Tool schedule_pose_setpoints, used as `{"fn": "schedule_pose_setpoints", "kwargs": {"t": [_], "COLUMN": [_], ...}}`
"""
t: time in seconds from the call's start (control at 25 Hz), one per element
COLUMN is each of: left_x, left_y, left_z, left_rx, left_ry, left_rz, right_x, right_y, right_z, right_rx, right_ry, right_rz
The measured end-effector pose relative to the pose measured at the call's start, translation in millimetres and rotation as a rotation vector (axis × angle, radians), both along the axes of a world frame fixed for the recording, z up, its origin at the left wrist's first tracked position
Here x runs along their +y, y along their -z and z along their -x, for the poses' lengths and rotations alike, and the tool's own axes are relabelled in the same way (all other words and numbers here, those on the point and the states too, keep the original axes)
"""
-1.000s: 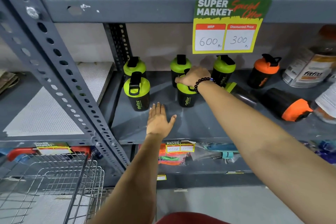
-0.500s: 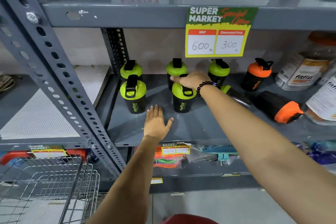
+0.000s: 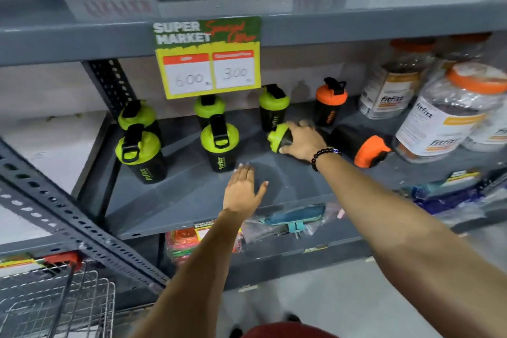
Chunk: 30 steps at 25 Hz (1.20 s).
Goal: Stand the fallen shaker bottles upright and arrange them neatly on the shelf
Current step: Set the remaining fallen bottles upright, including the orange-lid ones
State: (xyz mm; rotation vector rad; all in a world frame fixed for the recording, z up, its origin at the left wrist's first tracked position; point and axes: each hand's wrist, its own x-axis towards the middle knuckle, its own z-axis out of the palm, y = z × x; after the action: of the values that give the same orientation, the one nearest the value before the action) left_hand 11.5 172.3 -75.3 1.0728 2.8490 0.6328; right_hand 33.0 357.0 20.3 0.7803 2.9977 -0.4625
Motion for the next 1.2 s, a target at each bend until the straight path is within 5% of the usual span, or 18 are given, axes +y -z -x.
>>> {"fn": "schedule_pose_setpoints", "kwargs": {"t": [0.4, 0.68, 0.84, 1.08, 1.2], "left_x": [53, 55, 54, 54, 55], "left_y": [9, 10, 12, 14, 12], "left_z": [4, 3, 3, 2, 1], "left_rx": [-0.082, -0.049, -0.049, -0.035, -0.031], "left_ry": [-0.177, -0.205, -0.214, -0.215, -0.215], "left_rz": [0.059, 0.057, 0.043, 0.054, 0.059], "right_x": [29, 45, 43, 75, 78], "right_y": [25, 30, 37, 36, 4], "right_z": [2, -4, -8, -13, -11], "right_rx": [-0.019, 0.438, 0.504, 0.218, 0.517], "right_ry": [-0.11, 0.007, 0.023, -0.006, 0.238], "right_rz": [-0.211, 0.491, 0.751, 0.799, 0.801]}}
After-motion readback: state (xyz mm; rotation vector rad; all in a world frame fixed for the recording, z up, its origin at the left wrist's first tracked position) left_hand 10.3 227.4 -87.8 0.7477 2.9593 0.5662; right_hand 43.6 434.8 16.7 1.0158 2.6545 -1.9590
